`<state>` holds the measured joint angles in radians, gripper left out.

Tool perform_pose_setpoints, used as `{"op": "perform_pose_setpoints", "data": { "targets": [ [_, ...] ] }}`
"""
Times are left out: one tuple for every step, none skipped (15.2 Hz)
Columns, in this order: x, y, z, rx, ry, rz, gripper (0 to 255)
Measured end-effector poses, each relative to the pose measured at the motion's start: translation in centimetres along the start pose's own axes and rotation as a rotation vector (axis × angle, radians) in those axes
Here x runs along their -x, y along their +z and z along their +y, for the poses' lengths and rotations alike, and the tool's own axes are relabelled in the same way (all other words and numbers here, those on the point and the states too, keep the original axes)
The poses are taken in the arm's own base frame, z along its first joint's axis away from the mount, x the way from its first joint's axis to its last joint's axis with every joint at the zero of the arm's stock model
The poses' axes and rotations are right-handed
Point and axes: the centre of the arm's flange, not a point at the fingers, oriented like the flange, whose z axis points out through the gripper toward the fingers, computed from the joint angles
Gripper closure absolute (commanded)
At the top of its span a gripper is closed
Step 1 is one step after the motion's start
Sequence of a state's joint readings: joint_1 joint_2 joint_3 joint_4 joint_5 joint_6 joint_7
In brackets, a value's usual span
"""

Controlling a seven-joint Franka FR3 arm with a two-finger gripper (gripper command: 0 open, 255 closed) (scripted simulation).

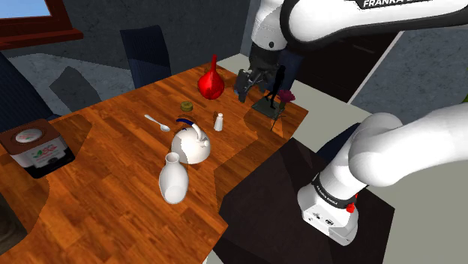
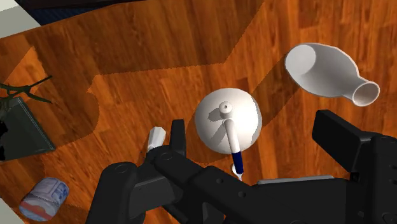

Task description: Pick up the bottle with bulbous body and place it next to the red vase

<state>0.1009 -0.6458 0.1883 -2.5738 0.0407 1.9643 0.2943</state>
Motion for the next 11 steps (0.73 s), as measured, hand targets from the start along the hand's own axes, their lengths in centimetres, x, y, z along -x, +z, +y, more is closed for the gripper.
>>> {"op": "perform_pose_setpoints", "data": {
  "targets": [
    [-0.2, 0.7, -0.7, -0.002, 0.002, 0.0, 0],
    [-0.3, 1.6, -1.6, -0.004, 0.004, 0.0, 0],
    [-0.6, 2.2, -2.7, -0.006, 0.006, 0.0, 0],
    [-0.5, 3.2, -3.5, -0.008, 0.008, 0.0, 0],
    [-0.8, 3.9, -4.4, -0.01, 0.009, 0.001, 0],
    [-0.8, 4.5, -5.6, -0.013, 0.011, 0.001, 0],
    [-1.0, 5.3, -6.7, -0.015, 0.013, 0.001, 0],
    [-1.4, 6.3, -7.8, -0.017, 0.014, 0.001, 0],
    [-1.7, 7.0, -8.8, -0.019, 0.016, 0.001, 0],
    [-2.0, 7.7, -9.7, -0.022, 0.018, 0.001, 0],
    [-2.2, 8.8, -10.6, -0.023, 0.019, 0.001, 0]
  ]
}}
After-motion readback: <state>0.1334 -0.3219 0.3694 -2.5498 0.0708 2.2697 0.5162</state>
